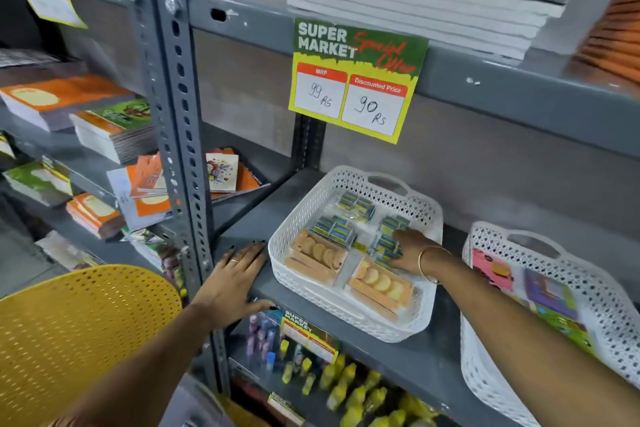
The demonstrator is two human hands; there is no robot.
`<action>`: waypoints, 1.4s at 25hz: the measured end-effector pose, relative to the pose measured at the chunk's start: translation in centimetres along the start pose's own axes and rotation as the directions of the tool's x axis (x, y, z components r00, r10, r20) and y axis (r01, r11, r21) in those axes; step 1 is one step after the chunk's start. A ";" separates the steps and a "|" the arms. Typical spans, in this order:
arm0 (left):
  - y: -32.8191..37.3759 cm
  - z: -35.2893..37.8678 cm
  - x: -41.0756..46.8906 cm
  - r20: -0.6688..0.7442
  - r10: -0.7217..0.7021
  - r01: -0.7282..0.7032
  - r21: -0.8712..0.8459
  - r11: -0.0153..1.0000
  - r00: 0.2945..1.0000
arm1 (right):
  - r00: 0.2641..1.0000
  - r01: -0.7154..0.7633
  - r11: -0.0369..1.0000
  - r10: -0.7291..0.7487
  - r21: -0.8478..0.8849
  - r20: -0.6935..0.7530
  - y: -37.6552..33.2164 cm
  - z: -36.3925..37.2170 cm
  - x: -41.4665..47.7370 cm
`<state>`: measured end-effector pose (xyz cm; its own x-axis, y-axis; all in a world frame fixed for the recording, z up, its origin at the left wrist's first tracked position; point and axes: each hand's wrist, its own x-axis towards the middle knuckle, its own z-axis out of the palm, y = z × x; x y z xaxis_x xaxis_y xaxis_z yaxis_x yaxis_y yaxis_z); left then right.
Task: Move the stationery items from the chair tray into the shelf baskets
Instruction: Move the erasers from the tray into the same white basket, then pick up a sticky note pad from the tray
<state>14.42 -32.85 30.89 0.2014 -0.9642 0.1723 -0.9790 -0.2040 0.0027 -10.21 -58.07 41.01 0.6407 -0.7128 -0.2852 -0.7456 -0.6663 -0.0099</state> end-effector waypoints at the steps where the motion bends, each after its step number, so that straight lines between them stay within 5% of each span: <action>1: 0.0 0.1 0.0 0.008 -0.009 0.009 0.001 1.000 1.000 | 1.000 0.006 1.000 -0.006 0.006 0.014 -0.1 0.0 0.1; 12: -0.2 0.5 0.1 0.033 0.003 -0.002 -0.030 1.000 0.999 | 0.996 0.046 0.999 -0.044 -0.028 0.074 -0.5 0.5 0.8; 17: 0.1 0.0 -0.1 -0.002 0.025 -0.025 -0.024 0.999 1.000 | 0.979 0.153 0.984 -0.139 0.088 -0.149 -3.8 -3.0 -0.4; 21: 0.5 -0.9 -2.8 -0.097 -0.010 0.008 -0.019 1.000 0.995 | 0.836 0.445 0.875 -0.328 0.192 -0.441 -12.4 -6.3 -3.1; 25: -0.8 2.0 -11.7 -0.069 -0.191 0.183 -0.114 0.977 0.979 | 0.637 0.719 0.677 -0.555 0.153 -0.536 -22.5 -4.6 -6.8; 29: -1.5 7.1 -23.6 0.116 -0.423 0.437 -0.160 0.885 0.899 | 0.575 0.816 0.556 -0.751 0.158 -0.325 -30.5 3.9 -7.5; 35: 2.4 16.0 -37.9 0.434 -0.494 0.609 -0.177 0.773 0.753 | 0.463 0.869 0.493 -0.842 0.044 0.278 -36.6 22.9 -6.5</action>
<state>4.98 0.54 8.63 0.6496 -0.6988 -0.2993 -0.6396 -0.7152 0.2818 8.76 -24.02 21.32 0.8734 0.2915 -0.3901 0.1816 -0.9382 -0.2946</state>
